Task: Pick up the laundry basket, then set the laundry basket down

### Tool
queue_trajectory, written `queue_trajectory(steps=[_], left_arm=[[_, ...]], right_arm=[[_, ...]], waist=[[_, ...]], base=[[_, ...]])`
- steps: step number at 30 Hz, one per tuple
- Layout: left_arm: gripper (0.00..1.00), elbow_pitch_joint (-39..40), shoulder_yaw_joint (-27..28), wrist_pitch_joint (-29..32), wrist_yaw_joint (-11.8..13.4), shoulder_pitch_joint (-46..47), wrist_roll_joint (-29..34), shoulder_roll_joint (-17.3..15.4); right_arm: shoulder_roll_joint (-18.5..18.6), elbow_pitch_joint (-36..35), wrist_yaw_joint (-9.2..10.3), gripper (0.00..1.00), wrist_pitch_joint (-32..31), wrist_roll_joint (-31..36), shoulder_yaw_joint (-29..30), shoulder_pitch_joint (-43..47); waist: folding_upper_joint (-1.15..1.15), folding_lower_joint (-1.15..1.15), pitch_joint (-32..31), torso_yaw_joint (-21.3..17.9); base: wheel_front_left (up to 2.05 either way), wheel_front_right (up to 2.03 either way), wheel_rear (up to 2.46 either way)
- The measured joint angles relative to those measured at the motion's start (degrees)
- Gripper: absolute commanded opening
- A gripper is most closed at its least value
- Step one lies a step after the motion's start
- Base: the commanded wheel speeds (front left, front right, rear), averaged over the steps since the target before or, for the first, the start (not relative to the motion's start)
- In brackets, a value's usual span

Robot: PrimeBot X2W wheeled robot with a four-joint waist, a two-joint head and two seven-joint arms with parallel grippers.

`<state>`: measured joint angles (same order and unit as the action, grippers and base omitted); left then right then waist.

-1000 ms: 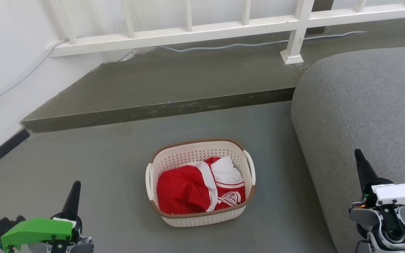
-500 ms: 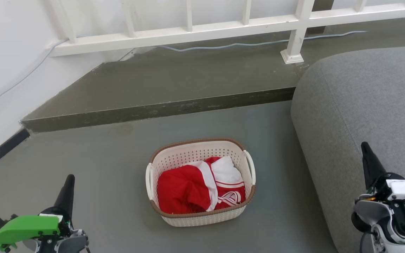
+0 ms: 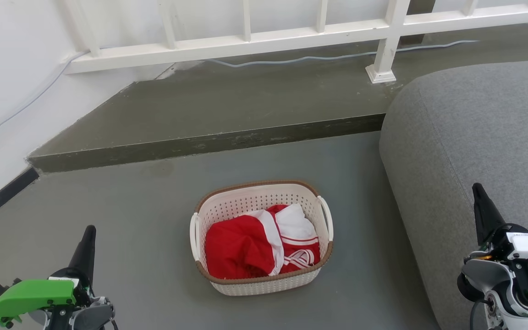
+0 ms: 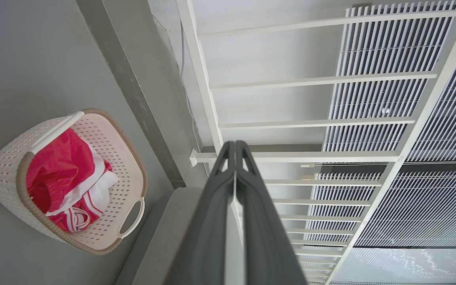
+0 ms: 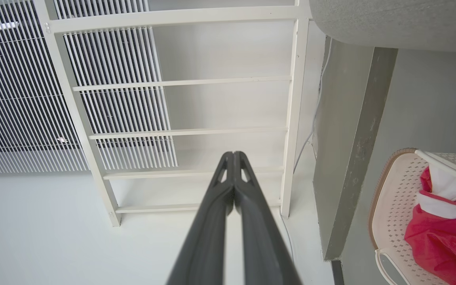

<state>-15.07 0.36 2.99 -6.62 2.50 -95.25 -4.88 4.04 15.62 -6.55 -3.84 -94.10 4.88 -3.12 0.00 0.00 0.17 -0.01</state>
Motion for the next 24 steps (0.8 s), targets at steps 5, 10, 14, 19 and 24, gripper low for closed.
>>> queue_trajectory(steps=[5, 10, 14, 19, 24], left_arm=[[0.0, -0.2, 0.0, 0.0, 0.0, 0.0, 0.0, 0.0], [0.0, -0.3, 0.1, 0.1, 0.0, 0.0, 0.0, 0.0], [0.0, -0.4, 0.1, 0.1, -0.2, 0.0, 0.0, 0.0], [0.0, -0.5, 0.1, 0.1, -0.2, 0.1, 0.0, 0.0], [0.0, -0.6, 0.1, 0.1, -0.3, 0.1, 0.0, 0.0]], right_arm=[[0.0, 0.1, 0.0, 0.0, 0.0, 0.0, 0.0, 0.0], [0.0, 0.2, 0.0, 0.0, 0.0, 0.0, 0.0, 0.0], [0.0, 0.2, 0.0, 0.0, 0.0, 0.0, 0.1, 0.0], [0.0, 0.3, 0.0, 0.0, 0.0, 0.0, 0.1, 0.0], [0.0, 0.3, 0.0, 0.0, 0.0, 0.0, 0.1, 0.0]], waist=[[0.0, 0.0, 0.0, 0.0], [0.0, 0.0, 0.0, 0.0], [0.0, 0.0, 0.0, 0.0], [0.0, 0.0, 0.0, 0.0], [0.0, 0.0, 0.0, 0.0]], base=[[0.0, 0.0, 0.0], [0.0, 0.0, 0.0], [0.0, 0.0, 0.0], [0.0, 0.0, 0.0], [0.0, 0.0, 0.0]])
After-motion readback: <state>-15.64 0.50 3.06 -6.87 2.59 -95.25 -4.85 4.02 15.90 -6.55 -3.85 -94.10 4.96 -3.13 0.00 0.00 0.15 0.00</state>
